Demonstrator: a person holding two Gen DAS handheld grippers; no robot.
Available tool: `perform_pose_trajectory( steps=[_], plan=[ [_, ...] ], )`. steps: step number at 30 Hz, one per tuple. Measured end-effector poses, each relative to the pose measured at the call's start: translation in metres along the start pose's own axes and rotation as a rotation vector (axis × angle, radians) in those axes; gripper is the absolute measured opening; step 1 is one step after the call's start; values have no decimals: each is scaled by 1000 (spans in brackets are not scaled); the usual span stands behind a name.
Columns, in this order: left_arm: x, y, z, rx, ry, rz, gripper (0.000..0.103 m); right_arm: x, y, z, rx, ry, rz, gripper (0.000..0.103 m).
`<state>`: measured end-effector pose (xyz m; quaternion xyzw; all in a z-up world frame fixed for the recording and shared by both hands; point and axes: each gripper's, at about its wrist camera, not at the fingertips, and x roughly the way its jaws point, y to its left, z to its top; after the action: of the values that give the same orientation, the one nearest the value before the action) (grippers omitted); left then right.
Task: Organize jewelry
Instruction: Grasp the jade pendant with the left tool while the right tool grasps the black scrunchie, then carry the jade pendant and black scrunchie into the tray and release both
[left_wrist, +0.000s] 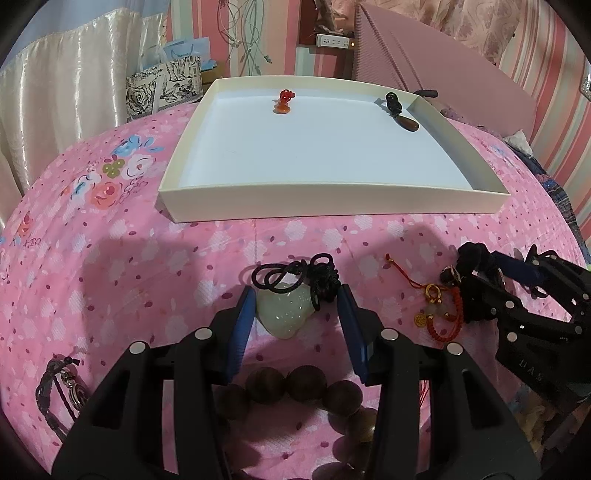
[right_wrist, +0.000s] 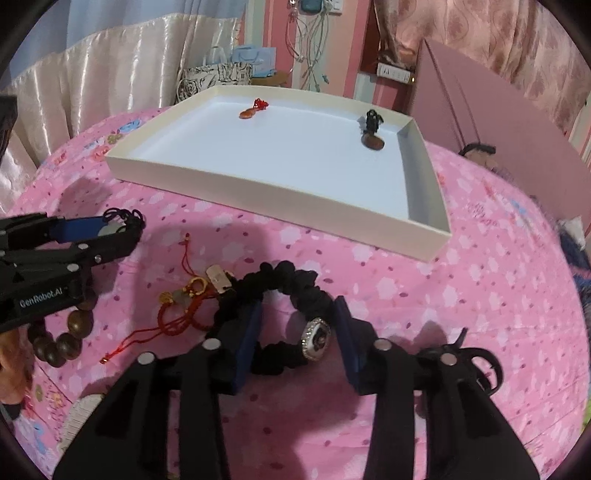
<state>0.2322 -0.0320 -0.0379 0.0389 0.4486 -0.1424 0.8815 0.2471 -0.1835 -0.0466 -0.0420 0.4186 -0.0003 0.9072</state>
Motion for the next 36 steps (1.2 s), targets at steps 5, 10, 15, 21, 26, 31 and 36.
perform_pose_trajectory(
  steps=[5,10,15,21,26,31,36],
  plan=[
    [-1,2,0,-9,-1,-4,45,-1,-1,-1,11,-9,13,16],
    [-2,5,0,-21,-4,-5,45,-7,-1,-2,9,-36,6,13],
    [-6,9,-2,-34,-12,-6,44,-25,-6,2,26,-130,-19,12],
    [-14,10,-1,-41,-38,-17,36,-36,-13,8,51,-183,-9,12],
    [-13,10,0,-37,-33,-22,26,-36,-17,10,73,-182,10,12],
    [-12,10,0,-41,-28,-25,26,-36,-21,8,90,-184,19,12],
    [-17,12,1,-53,-51,-16,25,-40,-20,6,78,-203,21,12]
  ],
)
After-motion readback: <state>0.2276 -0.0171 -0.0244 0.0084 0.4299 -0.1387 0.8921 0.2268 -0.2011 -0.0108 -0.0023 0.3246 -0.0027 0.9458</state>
